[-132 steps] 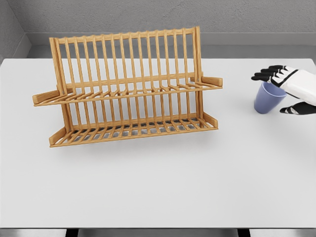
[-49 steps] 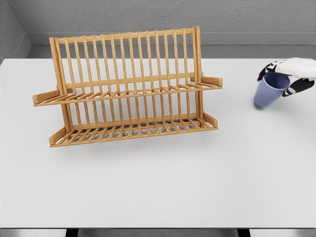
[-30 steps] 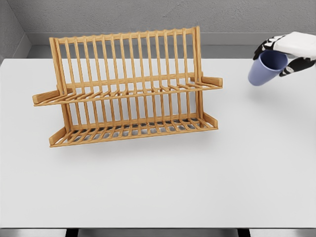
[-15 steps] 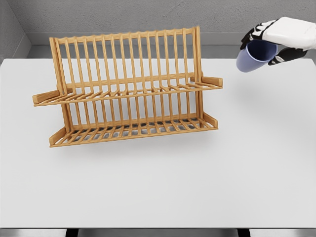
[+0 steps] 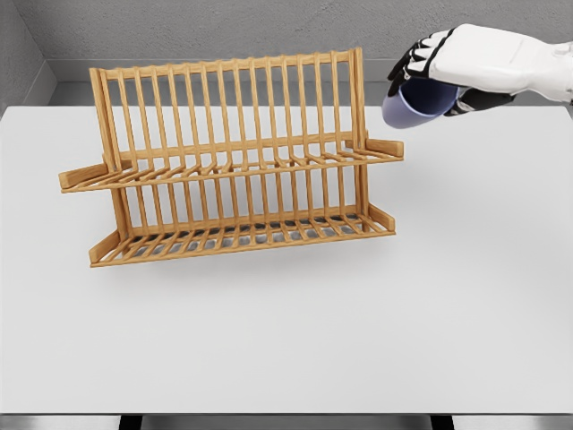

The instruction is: Right arm put cup on second shelf

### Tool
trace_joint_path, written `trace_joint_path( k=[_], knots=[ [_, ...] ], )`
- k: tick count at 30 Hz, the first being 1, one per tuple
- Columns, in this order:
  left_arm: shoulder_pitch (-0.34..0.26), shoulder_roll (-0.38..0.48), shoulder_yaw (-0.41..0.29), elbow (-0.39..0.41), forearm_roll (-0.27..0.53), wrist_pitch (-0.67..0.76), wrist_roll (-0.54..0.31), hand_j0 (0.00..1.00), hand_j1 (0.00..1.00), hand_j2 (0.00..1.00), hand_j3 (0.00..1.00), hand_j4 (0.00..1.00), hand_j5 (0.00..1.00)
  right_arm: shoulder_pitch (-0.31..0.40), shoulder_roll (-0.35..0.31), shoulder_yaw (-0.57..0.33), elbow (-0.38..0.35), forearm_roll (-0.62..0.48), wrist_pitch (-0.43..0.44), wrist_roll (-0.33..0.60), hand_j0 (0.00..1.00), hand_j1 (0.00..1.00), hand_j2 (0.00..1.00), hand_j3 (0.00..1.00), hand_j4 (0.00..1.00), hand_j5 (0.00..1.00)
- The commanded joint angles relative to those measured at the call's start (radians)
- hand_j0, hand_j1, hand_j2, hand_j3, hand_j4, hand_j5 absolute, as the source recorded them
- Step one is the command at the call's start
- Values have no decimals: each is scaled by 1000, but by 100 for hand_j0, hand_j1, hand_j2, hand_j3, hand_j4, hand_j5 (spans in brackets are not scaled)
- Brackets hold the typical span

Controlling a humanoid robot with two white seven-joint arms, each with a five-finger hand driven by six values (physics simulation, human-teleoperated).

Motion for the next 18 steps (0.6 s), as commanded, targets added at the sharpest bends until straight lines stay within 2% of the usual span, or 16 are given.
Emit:
trace_joint_path(
  k=[1, 5, 10, 18],
  knots=[
    [0, 0, 0, 0, 0, 1, 0, 100, 100, 100, 100, 100, 100, 2, 12, 6, -41, -9, 4, -2, 65, 65, 65, 65, 65, 65],
    [0, 0, 0, 1, 0, -1, 0, 100, 100, 100, 100, 100, 100, 2, 35, 9, -75, -9, 4, -2, 65, 65, 65, 65, 65, 65],
    [0, 0, 0, 1, 0, -1, 0, 100, 100, 100, 100, 100, 100, 2, 61, 41, -76, -7, 4, -2, 65, 65, 65, 65, 65, 65],
    [0, 0, 0, 0, 0, 1, 0, 100, 100, 100, 100, 100, 100, 2, 63, 72, -72, -4, 4, -2, 66, 66, 66, 66, 66, 66]
  ],
)
